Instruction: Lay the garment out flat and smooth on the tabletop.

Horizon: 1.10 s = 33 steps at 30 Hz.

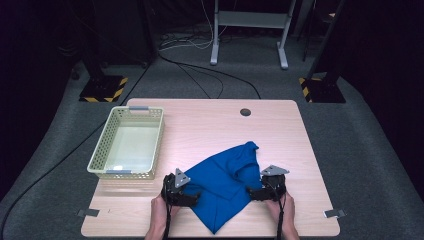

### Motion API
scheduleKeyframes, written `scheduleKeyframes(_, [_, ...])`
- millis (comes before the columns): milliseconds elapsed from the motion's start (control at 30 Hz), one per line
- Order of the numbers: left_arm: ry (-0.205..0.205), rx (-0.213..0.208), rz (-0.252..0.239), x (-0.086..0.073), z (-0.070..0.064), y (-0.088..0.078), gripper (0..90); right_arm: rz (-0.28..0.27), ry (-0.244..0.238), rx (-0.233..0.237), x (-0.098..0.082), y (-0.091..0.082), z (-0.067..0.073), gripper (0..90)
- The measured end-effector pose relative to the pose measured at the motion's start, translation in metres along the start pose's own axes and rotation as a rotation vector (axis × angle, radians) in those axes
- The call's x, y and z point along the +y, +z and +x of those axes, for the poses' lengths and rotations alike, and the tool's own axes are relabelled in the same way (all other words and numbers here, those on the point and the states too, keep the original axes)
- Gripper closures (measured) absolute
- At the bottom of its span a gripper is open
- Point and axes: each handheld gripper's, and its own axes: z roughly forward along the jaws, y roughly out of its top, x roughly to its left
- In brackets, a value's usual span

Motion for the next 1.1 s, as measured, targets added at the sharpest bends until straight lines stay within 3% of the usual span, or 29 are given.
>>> scheduleKeyframes(167, [0.006,-0.104,-0.054,0.016,-0.012,-0.005,11.3,0.000,-0.001,0.002,0.000,0.000,0.000,1.6])
scheduleKeyframes(300, [0.050,-0.185,-0.027,0.029,-0.028,0.007,14.0,0.001,0.001,0.002,0.000,0.000,0.000,1.6])
scheduleKeyframes(500, [0.104,-0.246,0.017,0.044,-0.051,0.028,15.2,0.000,0.001,0.003,0.000,0.000,0.000,1.7])
scheduleKeyframes(733, [0.184,-0.254,0.086,0.049,-0.071,0.045,20.3,0.000,0.003,0.002,0.000,0.000,0.000,1.7])
scheduleKeyframes(867, [0.208,-0.214,0.102,0.053,-0.075,0.046,33.0,0.000,0.003,0.002,0.000,0.000,0.000,1.7])
scheduleKeyframes(1100, [0.237,-0.183,0.075,0.056,-0.076,0.043,56.9,0.000,0.003,0.002,0.000,0.000,0.000,1.7])
